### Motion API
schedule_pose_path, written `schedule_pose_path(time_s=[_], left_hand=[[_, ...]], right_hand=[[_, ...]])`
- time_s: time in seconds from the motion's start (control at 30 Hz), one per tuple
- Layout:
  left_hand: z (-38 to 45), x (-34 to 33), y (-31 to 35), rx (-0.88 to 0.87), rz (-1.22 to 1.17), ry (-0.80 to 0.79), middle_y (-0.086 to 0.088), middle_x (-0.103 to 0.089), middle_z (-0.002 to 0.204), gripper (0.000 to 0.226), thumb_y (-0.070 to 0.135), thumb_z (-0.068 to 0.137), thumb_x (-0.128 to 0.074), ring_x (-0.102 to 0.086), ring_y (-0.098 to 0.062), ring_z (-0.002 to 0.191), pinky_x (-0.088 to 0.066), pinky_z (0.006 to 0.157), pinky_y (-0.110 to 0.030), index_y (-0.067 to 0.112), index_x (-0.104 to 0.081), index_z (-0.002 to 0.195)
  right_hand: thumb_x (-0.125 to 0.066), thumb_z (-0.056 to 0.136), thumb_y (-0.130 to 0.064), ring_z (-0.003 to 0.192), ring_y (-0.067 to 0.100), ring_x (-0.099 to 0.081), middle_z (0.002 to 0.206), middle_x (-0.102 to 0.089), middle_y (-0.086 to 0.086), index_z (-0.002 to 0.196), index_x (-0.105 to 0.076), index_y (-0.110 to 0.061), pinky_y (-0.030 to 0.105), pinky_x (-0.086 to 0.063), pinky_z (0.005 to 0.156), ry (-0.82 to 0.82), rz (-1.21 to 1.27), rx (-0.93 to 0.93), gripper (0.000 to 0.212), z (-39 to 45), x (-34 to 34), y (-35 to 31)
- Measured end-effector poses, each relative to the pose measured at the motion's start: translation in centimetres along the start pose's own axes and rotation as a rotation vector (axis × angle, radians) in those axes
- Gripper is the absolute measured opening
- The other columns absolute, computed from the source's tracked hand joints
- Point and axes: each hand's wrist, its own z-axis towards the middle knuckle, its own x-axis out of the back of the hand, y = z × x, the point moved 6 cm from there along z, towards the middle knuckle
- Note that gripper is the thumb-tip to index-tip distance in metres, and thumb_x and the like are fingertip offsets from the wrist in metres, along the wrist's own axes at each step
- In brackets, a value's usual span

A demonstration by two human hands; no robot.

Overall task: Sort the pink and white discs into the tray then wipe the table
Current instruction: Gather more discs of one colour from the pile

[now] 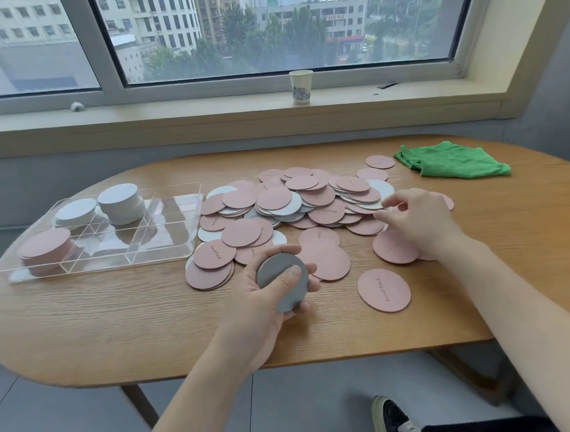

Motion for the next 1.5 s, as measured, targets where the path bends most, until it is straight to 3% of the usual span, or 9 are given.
schedule_pose_path(time_s=[0.2, 0.3, 0.57, 0.7, 0.87, 1.07, 1.2, 1.3, 1.5], left_hand=[[0.6, -0.6, -0.2, -0.017, 0.035, 0.015, -0.026, -0.071, 0.116, 0.029, 0.003, 0.092, -0.067, -0.071, -0.033, 0.090, -0.053, 0.059, -0.033, 0.011, -0.067, 0.120], [0.7, -0.6, -0.3, -0.020, 0.042, 0.016, -0.026, -0.071, 0.115, 0.032, 0.005, 0.089, -0.068, -0.070, -0.033, 0.090, -0.053, 0.058, -0.032, 0.010, -0.066, 0.120], [0.6, -0.9, -0.2, -0.033, 0.043, 0.010, -0.026, -0.071, 0.114, 0.036, 0.007, 0.085, -0.069, -0.070, -0.033, 0.090, -0.054, 0.058, -0.032, 0.010, -0.066, 0.121], [0.5, -0.5, 0.0, -0.039, 0.016, 0.027, -0.025, -0.072, 0.112, 0.033, 0.003, 0.091, -0.065, -0.070, -0.033, 0.088, -0.053, 0.058, -0.032, 0.008, -0.064, 0.124], [0.3, 1.4, 1.3, -0.080, 0.074, 0.084, -0.023, -0.074, 0.109, 0.027, 0.000, 0.096, -0.062, -0.071, -0.031, 0.087, -0.052, 0.056, -0.031, 0.009, -0.065, 0.120], [-0.2, 4.8, 3.1, -0.117, 0.068, 0.141, -0.022, -0.069, 0.108, 0.025, -0.003, 0.099, -0.059, -0.070, -0.033, 0.087, -0.051, 0.056, -0.031, 0.010, -0.063, 0.119], [-0.1, 5.8, 3.3, -0.110, 0.048, 0.130, -0.024, -0.065, 0.107, 0.025, -0.001, 0.098, -0.060, -0.070, -0.032, 0.087, -0.051, 0.057, -0.031, 0.010, -0.063, 0.120], [0.0, 5.9, 3.3, -0.110, 0.055, 0.117, -0.021, -0.066, 0.103, 0.025, -0.002, 0.099, -0.059, -0.070, -0.032, 0.086, -0.051, 0.058, -0.032, 0.009, -0.063, 0.121], [-0.1, 5.6, 3.4, -0.121, 0.055, 0.102, -0.020, -0.070, 0.104, 0.023, -0.003, 0.100, -0.058, -0.069, -0.032, 0.085, -0.053, 0.058, -0.031, 0.012, -0.066, 0.115]], right_hand=[[-0.077, 0.086, -0.040, 0.108, 0.025, -0.061, 0.109, -0.071, 0.006, 0.106, -0.078, -0.012, 0.038, -0.045, 0.098, -0.070, -0.025, 0.111, 0.034, -1.8, -1.3, -0.1], [-0.075, 0.088, -0.041, 0.115, 0.019, -0.057, 0.118, -0.070, 0.001, 0.110, -0.078, -0.016, 0.036, -0.043, 0.104, -0.105, 0.044, 0.161, 0.033, -3.2, -1.5, -0.7], [-0.068, 0.089, -0.050, 0.115, 0.014, -0.054, 0.119, -0.067, -0.013, 0.107, -0.079, -0.029, 0.041, -0.044, 0.104, -0.147, 0.038, 0.235, 0.030, -5.0, -1.4, -1.6], [-0.067, 0.093, -0.046, 0.116, 0.013, -0.055, 0.115, -0.070, -0.008, 0.112, -0.075, -0.024, 0.033, -0.043, 0.100, -0.068, 0.093, 0.255, 0.030, -3.9, -1.7, -4.8], [-0.069, 0.094, -0.036, 0.097, 0.009, -0.058, 0.106, -0.072, -0.007, 0.109, -0.076, -0.019, 0.022, -0.039, 0.082, -0.166, 0.134, 0.407, 0.024, -1.7, -4.8, -11.5], [-0.066, 0.097, -0.021, 0.108, 0.022, -0.061, 0.113, -0.072, 0.002, 0.110, -0.075, -0.012, 0.038, -0.046, 0.097, -0.251, 0.085, 0.487, 0.018, 1.1, -8.9, -15.2], [-0.064, 0.098, -0.025, 0.108, 0.019, -0.060, 0.114, -0.071, 0.003, 0.122, -0.070, -0.012, 0.028, -0.044, 0.093, -0.325, 0.091, 0.495, 0.027, 1.8, -10.7, -17.1], [-0.063, 0.098, -0.035, 0.112, 0.012, -0.046, 0.095, -0.062, -0.014, 0.129, -0.066, -0.019, 0.024, -0.034, 0.090, -0.415, 0.096, 0.472, 0.035, 1.7, -12.0, -17.8], [-0.069, 0.095, -0.024, 0.084, -0.009, -0.060, 0.089, -0.067, -0.021, 0.109, -0.076, -0.020, 0.009, -0.040, 0.077, -0.481, 0.229, 0.552, 0.016, -0.3, -12.1, -18.0]])
